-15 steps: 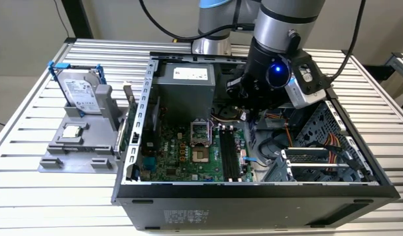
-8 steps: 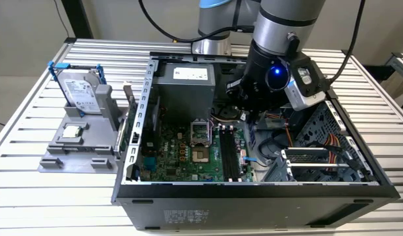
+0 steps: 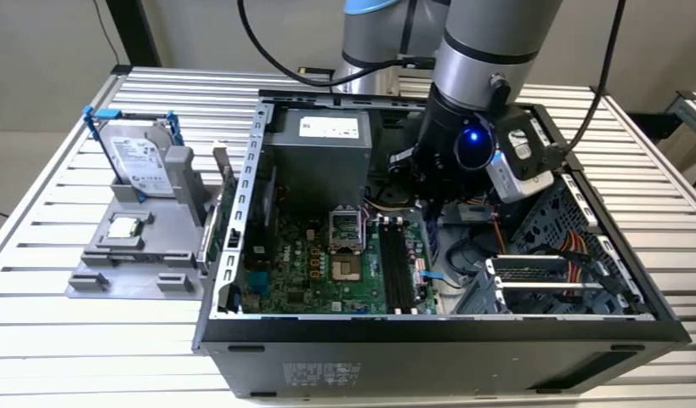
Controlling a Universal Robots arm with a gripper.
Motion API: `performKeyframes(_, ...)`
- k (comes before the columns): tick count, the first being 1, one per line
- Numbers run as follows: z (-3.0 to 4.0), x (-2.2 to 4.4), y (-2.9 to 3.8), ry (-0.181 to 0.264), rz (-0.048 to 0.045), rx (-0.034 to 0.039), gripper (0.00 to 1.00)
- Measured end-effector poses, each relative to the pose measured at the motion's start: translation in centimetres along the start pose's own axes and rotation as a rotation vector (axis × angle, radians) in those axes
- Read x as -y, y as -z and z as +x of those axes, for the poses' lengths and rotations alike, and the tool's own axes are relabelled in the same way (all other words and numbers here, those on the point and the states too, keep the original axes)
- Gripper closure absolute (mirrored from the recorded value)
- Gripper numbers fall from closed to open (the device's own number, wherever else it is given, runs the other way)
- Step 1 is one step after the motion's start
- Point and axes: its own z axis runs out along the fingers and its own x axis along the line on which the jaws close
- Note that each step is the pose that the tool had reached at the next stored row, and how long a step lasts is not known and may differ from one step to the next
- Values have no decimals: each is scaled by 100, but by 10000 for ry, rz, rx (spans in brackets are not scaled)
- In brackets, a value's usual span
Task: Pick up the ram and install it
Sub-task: 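Insert the ram into the slot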
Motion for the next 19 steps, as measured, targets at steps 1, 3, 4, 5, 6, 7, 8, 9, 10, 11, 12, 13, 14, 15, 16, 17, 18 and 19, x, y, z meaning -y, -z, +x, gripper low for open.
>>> performKeyframes(1, 1, 0, -20, 13, -2, -1, 100)
performKeyframes(3, 1, 1, -52, 35, -1, -3, 100)
performKeyframes(4, 2, 2, -63, 42, 0, -11, 100)
performKeyframes(5, 1, 4, -75, 53, 1, -24, 100)
performKeyframes(6, 2, 6, -85, 60, 2, -40, 100)
performKeyframes(7, 2, 8, -93, 64, 1, -54, 100)
performKeyframes(8, 2, 8, -100, 68, 3, -68, 100)
performKeyframes(9, 3, 9, -104, 71, 4, -79, 100)
performKeyframes(10, 3, 9, -103, 75, 7, -88, 100)
performKeyframes(11, 2, 9, -103, 75, 6, -88, 100)
performKeyframes(12, 2, 11, -104, 75, 5, -88, 100)
performKeyframes(13, 2, 15, -108, 75, 3, -88, 100)
performKeyframes(14, 2, 16, -115, 74, 1, -88, 100)
performKeyframes(15, 2, 18, -122, 74, 2, -90, 100)
performKeyframes(16, 2, 22, -128, 75, 4, -92, 100)
performKeyframes(17, 2, 27, -133, 75, 4, -95, 100)
performKeyframes(18, 2, 30, -142, 77, 4, -97, 100)
performKeyframes(19, 2, 33, -151, 80, 3, -98, 100)
